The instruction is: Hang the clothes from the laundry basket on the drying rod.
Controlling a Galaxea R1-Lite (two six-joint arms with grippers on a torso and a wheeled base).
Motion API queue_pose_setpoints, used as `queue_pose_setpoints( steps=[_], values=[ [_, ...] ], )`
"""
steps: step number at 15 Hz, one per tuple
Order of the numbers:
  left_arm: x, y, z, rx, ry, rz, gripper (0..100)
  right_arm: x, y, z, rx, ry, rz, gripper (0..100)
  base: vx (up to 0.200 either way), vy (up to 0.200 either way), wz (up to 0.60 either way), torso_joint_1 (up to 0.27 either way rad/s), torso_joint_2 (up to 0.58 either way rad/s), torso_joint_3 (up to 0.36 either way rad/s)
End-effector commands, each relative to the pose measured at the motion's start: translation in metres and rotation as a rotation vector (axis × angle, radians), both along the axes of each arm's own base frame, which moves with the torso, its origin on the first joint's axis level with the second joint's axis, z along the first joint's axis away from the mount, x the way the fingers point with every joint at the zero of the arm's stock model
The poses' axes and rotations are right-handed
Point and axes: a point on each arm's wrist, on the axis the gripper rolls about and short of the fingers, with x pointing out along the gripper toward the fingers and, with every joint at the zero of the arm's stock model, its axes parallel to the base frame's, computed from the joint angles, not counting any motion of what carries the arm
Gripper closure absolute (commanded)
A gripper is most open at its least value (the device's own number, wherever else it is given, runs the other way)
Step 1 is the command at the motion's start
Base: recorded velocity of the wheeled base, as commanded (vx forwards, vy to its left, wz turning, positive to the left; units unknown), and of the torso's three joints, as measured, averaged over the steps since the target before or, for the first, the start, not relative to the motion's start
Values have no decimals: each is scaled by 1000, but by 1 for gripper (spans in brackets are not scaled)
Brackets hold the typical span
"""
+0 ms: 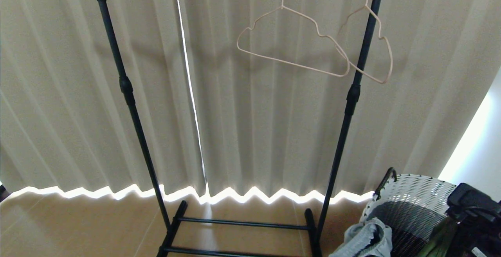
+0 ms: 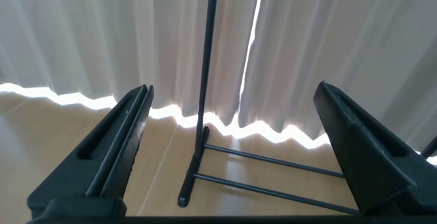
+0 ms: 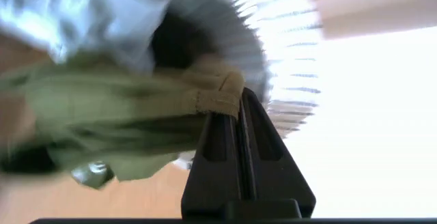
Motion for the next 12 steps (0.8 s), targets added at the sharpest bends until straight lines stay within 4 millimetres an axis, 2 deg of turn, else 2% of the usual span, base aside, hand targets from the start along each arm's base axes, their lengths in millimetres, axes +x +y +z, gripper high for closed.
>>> queue_pose_setpoints(
  steps=[1, 2, 5, 12],
  values=[
    [0, 0, 0, 0, 0, 0, 0, -23, 3, 27, 34, -206, -34, 100, -200, 0, 0, 2, -2, 7],
    [0, 0, 0, 0, 0, 0, 0, -23, 3, 27, 34, -206, -34, 100, -200, 0, 0, 17, 2, -2],
    [0, 0, 0, 1, 0, -5, 0, -25, 4, 42, 193, -318, -87, 100, -200, 0, 0, -1, 1, 1],
    [0, 0, 0, 1, 0, -3, 0, -26, 5, 48, 214, -356, -85, 100, -200, 0, 0, 3, 4, 2]
  ],
)
